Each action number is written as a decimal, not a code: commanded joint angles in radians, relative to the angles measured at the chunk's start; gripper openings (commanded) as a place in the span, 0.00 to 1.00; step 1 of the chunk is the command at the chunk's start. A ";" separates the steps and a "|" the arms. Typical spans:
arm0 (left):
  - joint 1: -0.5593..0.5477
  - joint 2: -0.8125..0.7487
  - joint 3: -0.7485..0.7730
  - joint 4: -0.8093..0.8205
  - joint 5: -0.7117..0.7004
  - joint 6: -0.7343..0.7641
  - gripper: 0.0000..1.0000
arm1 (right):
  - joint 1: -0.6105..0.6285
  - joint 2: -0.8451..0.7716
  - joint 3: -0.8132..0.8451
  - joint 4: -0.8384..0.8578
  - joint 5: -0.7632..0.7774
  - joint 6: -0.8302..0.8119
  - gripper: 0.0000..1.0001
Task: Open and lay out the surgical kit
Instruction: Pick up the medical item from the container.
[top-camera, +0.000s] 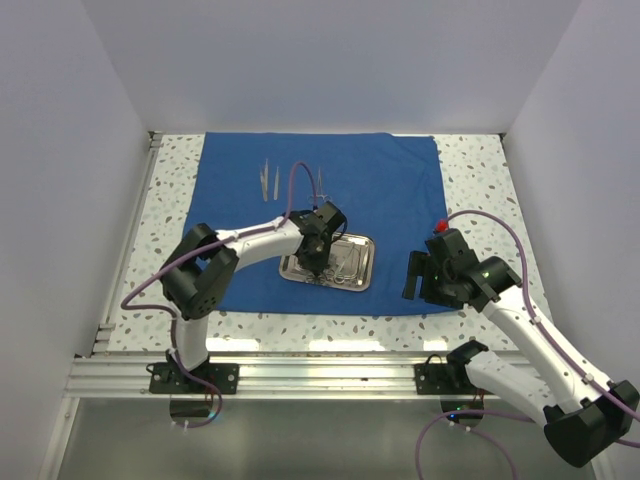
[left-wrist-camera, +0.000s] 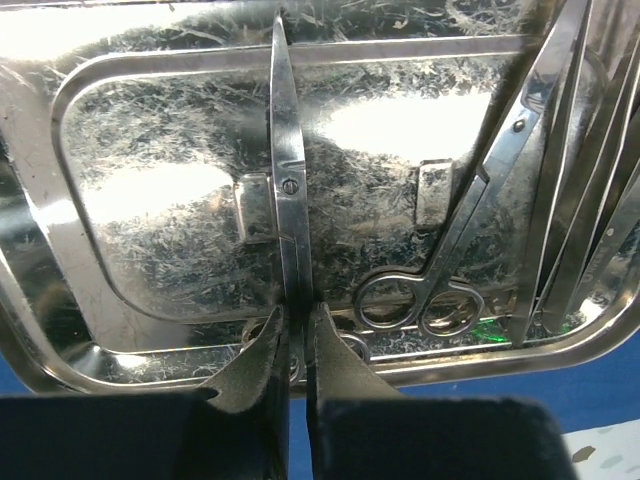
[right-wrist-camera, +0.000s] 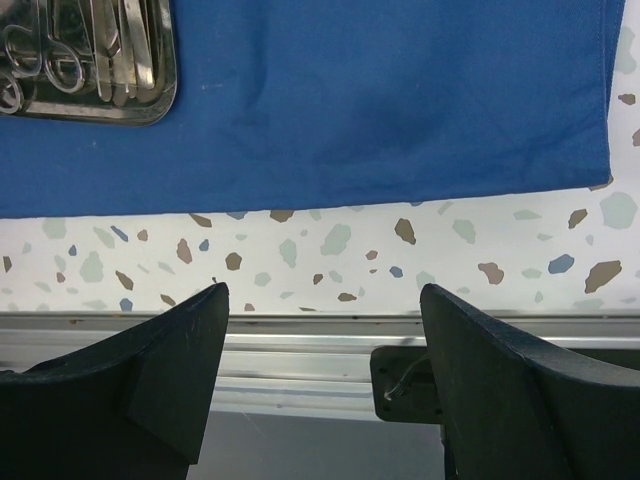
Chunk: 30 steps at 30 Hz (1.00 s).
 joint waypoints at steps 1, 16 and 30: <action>-0.012 0.144 -0.046 -0.024 0.092 0.012 0.03 | -0.001 -0.018 0.003 0.000 0.012 0.012 0.81; 0.059 0.126 0.308 -0.217 0.002 0.157 0.00 | -0.002 -0.027 0.000 -0.005 0.014 0.020 0.81; 0.139 0.156 0.607 -0.293 0.009 0.179 0.00 | -0.002 -0.001 0.001 -0.001 0.009 0.016 0.81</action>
